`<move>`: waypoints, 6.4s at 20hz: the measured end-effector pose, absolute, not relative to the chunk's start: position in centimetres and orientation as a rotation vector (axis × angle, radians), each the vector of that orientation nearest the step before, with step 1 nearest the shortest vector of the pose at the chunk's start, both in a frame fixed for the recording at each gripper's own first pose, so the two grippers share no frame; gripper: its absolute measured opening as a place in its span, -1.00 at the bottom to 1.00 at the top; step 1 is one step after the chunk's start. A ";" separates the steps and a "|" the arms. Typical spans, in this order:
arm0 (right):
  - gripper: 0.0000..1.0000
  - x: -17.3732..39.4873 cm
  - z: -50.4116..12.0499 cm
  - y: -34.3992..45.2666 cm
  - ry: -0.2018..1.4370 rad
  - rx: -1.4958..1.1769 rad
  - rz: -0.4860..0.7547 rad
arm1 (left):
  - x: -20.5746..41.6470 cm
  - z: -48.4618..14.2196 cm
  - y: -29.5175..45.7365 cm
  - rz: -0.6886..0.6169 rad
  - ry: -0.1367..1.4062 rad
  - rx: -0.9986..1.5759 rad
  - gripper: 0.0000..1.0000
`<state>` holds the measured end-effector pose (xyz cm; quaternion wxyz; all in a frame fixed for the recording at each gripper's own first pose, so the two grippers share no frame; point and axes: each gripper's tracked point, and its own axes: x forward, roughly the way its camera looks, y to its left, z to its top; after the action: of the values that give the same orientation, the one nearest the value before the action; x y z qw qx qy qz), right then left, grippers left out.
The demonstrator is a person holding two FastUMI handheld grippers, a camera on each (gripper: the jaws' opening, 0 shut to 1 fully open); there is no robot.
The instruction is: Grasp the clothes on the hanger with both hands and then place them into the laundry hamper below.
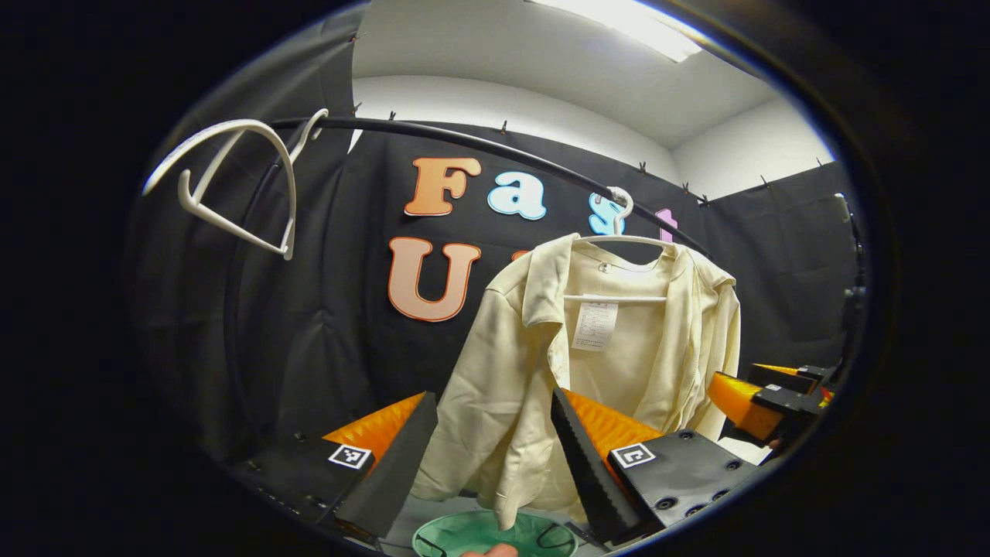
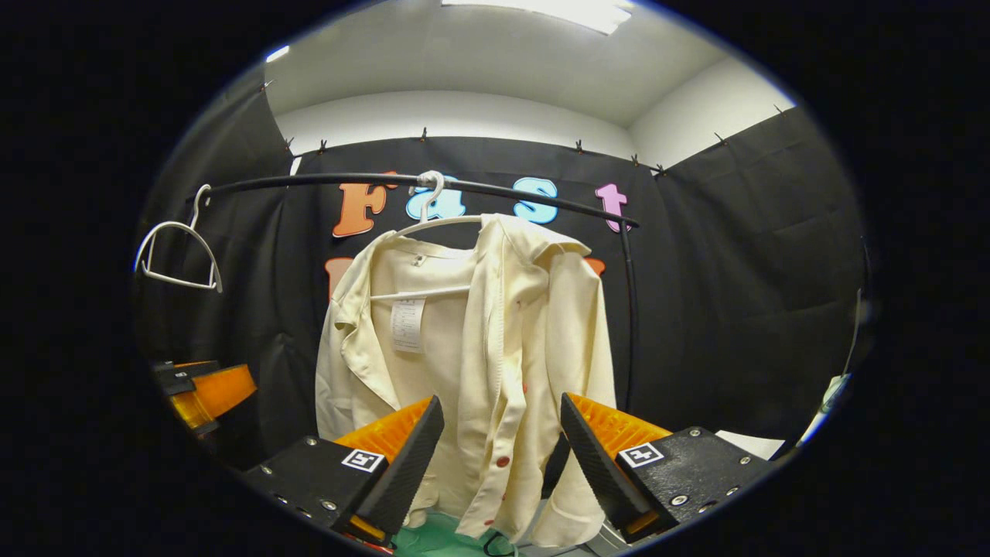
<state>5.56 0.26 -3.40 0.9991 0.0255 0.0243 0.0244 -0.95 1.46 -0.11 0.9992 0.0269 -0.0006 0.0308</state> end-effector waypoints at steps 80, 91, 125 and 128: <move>-0.83 15.4 -0.3 -16.8 0.016 0.060 -0.024 | 19.0 -0.6 20.9 0.400 0.045 0.503 -0.76; -0.82 7.9 0.1 -8.3 0.030 0.077 0.126 | 7.2 -3.8 19.3 0.346 0.090 0.386 -0.75; -0.77 2.0 -18.9 10.9 0.494 0.164 0.330 | -0.8 -15.2 4.8 0.059 0.431 0.042 -0.72; -0.72 2.8 -18.9 10.8 0.484 0.128 0.301 | 0.2 -15.8 4.9 0.077 0.441 0.031 -0.72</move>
<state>2.84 10.79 -18.86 0.9576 0.0629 0.2386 0.1484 0.17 4.92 -15.84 0.9750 0.0156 0.2185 0.0382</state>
